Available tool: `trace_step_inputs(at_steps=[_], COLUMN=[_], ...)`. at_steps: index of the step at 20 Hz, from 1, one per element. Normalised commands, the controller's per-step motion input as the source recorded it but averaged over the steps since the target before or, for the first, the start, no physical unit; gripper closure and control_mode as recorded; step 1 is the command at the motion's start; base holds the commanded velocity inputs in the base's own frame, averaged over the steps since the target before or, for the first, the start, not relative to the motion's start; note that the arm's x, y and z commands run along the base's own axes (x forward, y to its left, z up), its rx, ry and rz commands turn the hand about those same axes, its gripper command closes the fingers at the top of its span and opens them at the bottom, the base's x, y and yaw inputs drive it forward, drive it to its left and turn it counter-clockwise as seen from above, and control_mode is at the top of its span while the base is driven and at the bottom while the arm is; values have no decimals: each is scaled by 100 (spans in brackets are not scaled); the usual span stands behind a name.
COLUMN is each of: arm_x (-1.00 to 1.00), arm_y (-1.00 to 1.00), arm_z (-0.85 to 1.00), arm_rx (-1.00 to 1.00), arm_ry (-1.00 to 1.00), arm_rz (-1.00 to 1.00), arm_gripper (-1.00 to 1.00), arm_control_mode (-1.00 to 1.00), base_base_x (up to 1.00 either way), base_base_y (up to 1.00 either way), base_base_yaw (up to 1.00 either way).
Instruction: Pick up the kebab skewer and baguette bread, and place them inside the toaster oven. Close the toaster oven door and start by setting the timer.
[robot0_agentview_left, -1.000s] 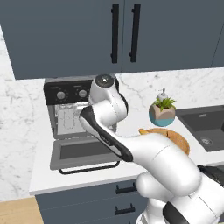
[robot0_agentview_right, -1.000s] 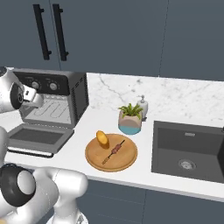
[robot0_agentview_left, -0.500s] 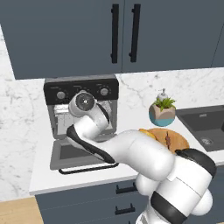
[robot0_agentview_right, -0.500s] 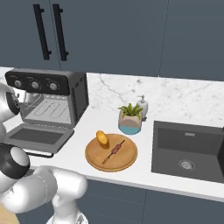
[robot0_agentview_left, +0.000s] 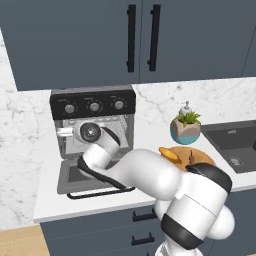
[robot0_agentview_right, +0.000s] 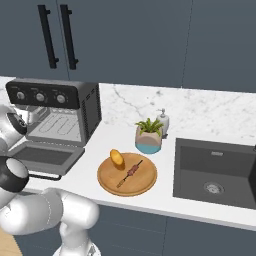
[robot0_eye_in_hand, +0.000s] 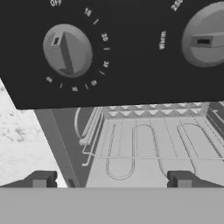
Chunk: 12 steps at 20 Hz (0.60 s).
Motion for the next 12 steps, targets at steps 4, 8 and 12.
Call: trace_step_inputs(at_steps=[4,8,12], arm_x=[3,46,59], arm_y=[-23,-14,-11], arm_z=[-36,-12,-2], arm_rx=[6,4,1], arm_ry=[-3,0,0], arm_rz=[0,-2,0], arm_gripper=[-100,-100,-100], arm_control_mode=[-100,-100,-100], base_base_x=[0,0,0], base_base_y=[0,0,0], base_base_yaw=[0,0,0])
